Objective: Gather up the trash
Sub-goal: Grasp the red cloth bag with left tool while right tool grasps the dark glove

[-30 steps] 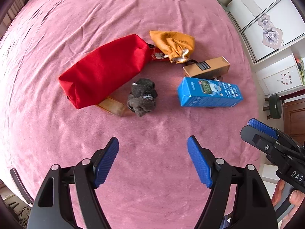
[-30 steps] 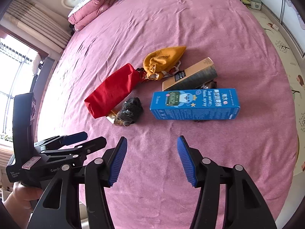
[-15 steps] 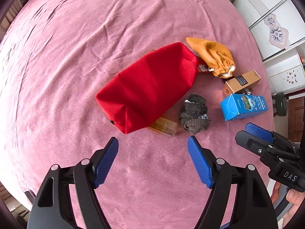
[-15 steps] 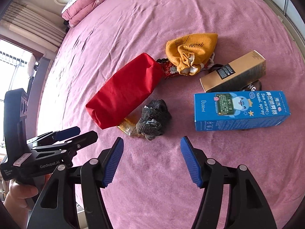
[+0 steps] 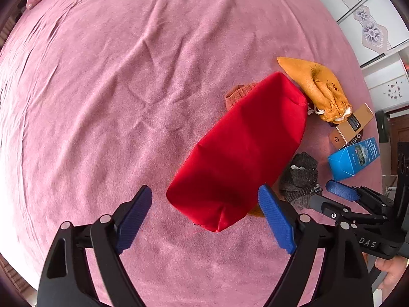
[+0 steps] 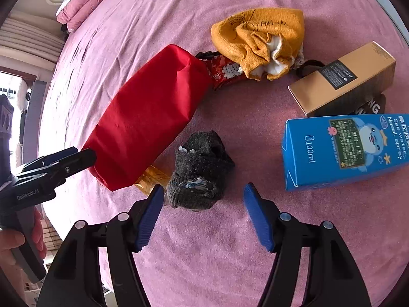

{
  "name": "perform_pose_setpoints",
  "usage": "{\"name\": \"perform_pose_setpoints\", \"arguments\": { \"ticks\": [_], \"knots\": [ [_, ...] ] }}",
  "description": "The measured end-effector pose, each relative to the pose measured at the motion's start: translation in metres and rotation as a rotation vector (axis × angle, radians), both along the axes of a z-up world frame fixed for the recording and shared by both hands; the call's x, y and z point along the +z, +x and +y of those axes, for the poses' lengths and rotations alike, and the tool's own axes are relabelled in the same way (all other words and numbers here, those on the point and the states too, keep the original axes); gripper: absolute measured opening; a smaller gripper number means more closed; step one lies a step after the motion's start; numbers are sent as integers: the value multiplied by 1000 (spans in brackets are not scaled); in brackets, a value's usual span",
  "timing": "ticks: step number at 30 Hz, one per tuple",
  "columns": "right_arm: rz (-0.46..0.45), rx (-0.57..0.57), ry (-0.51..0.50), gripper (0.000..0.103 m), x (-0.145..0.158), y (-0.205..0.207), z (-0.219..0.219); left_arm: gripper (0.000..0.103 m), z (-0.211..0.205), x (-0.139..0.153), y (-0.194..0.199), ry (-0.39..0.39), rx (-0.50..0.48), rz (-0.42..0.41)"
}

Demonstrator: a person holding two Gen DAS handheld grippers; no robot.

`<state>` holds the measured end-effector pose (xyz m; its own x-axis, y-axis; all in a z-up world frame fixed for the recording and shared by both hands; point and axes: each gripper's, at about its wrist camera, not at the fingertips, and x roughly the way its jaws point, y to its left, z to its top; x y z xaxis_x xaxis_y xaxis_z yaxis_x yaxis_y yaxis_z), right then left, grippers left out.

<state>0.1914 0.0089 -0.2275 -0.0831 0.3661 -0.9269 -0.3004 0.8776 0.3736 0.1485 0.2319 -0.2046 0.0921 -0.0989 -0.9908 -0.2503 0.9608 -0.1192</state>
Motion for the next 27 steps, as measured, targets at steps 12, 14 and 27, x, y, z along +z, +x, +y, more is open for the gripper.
{"name": "perform_pose_setpoints", "arguments": {
  "ticks": [12, 14, 27],
  "knots": [
    [50, 30, 10, 53, -19, 11, 18, 88, 6, -41, 37, -135, -29, 114],
    [45, 34, 18, 50, -17, 12, 18, 77, 3, -40, 38, -139, -32, 101],
    [9, 27, 60, 40, 2, 9, -1, 3, -24, -17, 18, -162, 28, 36]
  ]
}}
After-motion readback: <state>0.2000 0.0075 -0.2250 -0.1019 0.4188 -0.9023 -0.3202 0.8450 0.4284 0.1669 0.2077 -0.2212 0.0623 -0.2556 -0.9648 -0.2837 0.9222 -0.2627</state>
